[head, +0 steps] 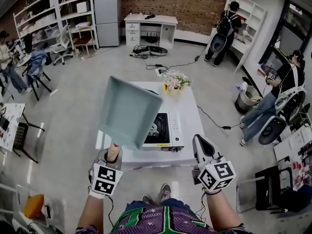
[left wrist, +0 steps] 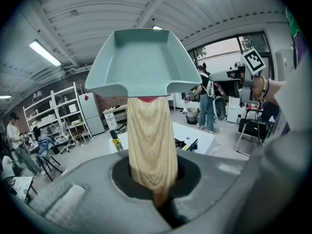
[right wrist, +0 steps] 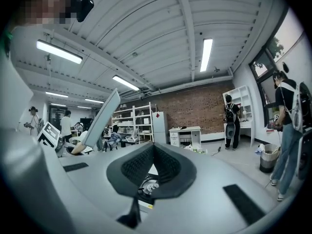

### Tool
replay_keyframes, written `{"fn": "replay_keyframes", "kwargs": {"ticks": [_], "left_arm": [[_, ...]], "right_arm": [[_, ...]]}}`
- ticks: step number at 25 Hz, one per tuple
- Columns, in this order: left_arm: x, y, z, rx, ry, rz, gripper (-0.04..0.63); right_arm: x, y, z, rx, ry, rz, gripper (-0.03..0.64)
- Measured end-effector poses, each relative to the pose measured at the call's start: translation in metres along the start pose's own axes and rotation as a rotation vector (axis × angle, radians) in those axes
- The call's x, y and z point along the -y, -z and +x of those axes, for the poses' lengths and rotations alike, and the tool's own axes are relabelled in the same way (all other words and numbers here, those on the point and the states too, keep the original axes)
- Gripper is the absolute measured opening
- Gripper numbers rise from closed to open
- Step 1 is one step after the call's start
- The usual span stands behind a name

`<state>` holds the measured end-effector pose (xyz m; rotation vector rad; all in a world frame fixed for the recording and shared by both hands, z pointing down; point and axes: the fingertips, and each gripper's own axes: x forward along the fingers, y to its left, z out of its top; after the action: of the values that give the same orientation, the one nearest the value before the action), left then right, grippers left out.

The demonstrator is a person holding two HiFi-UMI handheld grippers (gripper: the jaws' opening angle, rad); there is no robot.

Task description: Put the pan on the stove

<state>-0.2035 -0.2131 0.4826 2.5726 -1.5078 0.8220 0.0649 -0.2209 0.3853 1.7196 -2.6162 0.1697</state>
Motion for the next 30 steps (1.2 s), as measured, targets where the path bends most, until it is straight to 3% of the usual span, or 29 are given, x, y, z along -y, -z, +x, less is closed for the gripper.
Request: {"fn": "replay_keyframes", "kwargs": {"ticks": [10,30], "left_arm": [[0.001,0.009,0.053,-0.048,0.039,-0.015,0.014],[-0.013,0.048,0.146,-0.26,0.197,0.204,0.014]], "right_arm": [[0.031,0.007,0.04,0.002,-0.024,0.015,0.002],[0.079,0.016,0.103,-0.016,-0.039,0.055,0.002]]}}
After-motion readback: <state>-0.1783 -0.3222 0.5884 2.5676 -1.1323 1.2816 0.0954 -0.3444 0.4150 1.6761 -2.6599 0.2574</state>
